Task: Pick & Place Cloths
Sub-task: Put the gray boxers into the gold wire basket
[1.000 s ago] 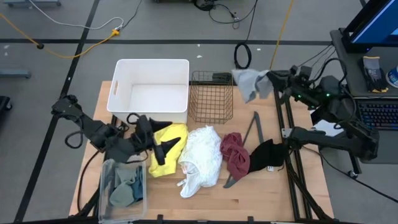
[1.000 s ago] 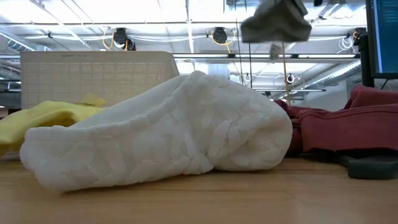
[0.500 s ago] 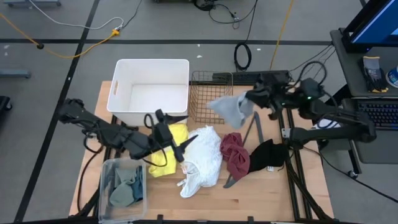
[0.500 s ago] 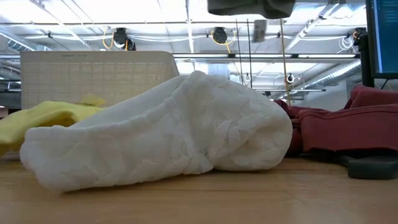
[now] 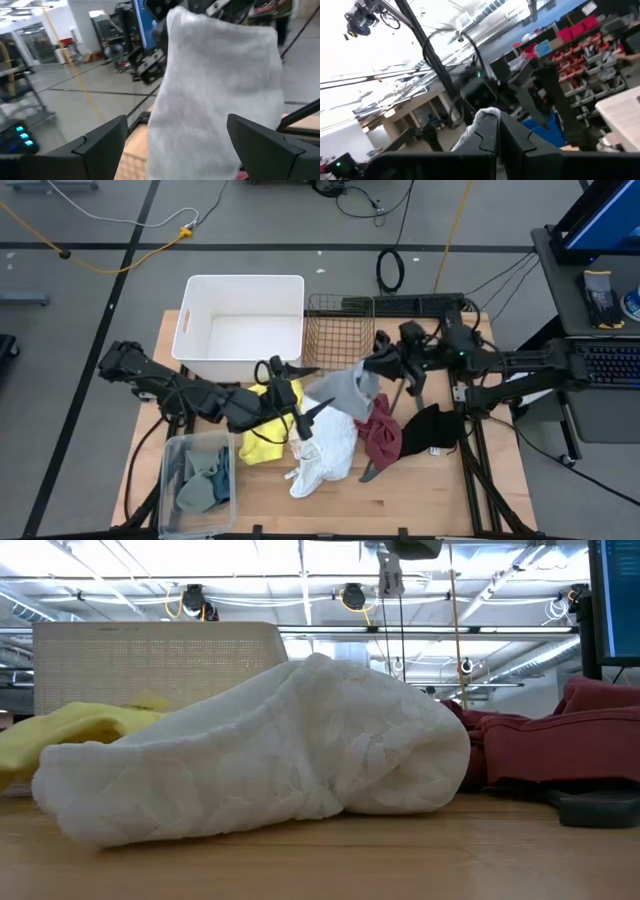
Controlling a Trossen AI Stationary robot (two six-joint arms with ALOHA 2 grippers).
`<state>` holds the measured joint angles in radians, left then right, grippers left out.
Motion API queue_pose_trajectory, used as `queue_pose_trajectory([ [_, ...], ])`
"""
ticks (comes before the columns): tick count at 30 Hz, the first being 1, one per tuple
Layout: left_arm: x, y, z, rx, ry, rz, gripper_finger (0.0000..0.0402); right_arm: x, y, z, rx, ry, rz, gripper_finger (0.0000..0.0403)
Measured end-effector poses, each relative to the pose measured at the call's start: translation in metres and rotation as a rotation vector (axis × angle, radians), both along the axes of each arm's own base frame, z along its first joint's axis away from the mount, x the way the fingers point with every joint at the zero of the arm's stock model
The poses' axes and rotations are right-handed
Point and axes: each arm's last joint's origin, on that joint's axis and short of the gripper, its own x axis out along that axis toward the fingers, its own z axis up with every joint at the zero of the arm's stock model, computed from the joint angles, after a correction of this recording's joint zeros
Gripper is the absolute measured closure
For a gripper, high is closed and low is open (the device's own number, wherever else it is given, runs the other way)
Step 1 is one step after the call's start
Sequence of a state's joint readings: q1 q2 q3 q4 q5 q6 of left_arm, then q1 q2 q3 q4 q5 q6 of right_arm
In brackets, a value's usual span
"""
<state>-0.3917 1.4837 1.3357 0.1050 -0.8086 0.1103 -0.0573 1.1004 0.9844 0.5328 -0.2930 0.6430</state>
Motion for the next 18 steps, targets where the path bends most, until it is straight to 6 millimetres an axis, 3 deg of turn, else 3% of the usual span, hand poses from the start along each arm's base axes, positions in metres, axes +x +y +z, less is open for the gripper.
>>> queue_pose_trajectory([
  [11,0.011,0.006,-0.004,-0.072,-0.029,-0.120,0.0055,0.025,0.017,-0.015,0.039,0.013,0.110,0.0403],
  [18,0.032,0.010,-0.023,-0.132,-0.010,-0.190,0.0055,0.035,0.024,-0.018,0.037,0.024,0.160,0.0403],
])
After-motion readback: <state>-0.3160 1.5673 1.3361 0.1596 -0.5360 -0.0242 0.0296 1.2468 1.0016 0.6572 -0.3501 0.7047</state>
